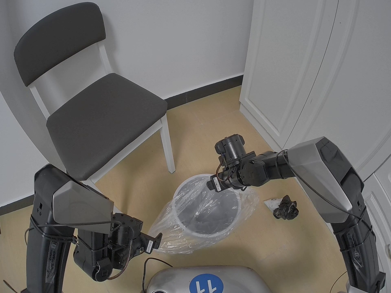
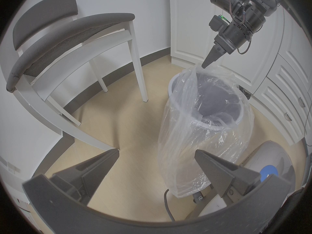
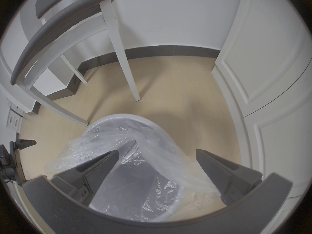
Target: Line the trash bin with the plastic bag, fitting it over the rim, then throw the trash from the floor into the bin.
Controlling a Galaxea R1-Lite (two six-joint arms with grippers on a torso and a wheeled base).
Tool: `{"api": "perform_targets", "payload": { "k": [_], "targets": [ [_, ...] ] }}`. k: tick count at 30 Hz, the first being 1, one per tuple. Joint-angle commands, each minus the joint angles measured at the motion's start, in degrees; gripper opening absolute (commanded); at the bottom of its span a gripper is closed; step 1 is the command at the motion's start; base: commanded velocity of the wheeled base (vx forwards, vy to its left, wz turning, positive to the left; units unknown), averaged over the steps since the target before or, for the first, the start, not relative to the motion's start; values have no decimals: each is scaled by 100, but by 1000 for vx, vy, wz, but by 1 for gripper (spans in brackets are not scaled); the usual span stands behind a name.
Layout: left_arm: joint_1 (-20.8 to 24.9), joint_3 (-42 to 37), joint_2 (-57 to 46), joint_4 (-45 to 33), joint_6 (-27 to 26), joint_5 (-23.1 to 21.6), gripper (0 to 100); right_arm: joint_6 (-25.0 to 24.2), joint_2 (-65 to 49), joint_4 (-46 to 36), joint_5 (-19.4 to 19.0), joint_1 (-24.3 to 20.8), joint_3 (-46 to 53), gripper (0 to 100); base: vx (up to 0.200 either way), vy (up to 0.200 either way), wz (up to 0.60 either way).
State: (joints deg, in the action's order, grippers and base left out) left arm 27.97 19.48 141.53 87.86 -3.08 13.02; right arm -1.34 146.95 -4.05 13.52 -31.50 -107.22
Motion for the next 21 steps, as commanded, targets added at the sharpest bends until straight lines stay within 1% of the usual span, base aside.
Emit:
{"api": "perform_targets", "payload": {
  "k": [1, 2, 3, 4, 5, 7, 9, 10, 11, 13, 21],
  "targets": [
    [-2, -6, -29, 3, -8, 8, 100, 292, -351, 334, 397, -76, 632, 100, 0, 0, 0],
    [7, -6, -29, 3, -8, 8, 100, 767, -421, 589, 722, -84, 1045, 100, 0, 0, 0],
    [7, -6, -29, 3, -8, 8, 100, 1171, -456, 871, 898, -93, 1370, 100, 0, 0, 0],
    [7, -6, -29, 3, -8, 8, 100, 1365, -456, 1055, 960, -102, 1511, 100, 0, 0, 0],
    [7, -6, -20, 3, -8, 8, 100, 1760, -439, 1600, 1021, -137, 1836, 100, 0, 0, 0],
    [7, -6, -20, 3, -8, 8, 100, 2279, -324, 2514, 1056, -155, 2205, 100, 0, 0, 0],
    [7, -6, -3, 3, -8, 8, 100, 2955, -87, 3428, 1083, -137, 2372, 100, 0, 0, 0],
    [-2, -6, -3, 3, -8, 8, 100, 3043, -52, 3534, 1083, -137, 2381, 100, 0, 0, 0],
    [-2, -6, -3, 3, -8, 8, 100, 3377, 36, 3947, 1074, -128, 2416, 100, 0, 0, 0],
    [-2, -6, 6, 3, -8, 8, 100, 3492, 106, 4158, 1074, -137, 2425, 100, 0, 0, 0],
    [-2, 3, -3, 3, -8, 8, 100, 3500, 141, 4184, 1091, -234, 2486, 100, 0, 0, 0]
  ]
}}
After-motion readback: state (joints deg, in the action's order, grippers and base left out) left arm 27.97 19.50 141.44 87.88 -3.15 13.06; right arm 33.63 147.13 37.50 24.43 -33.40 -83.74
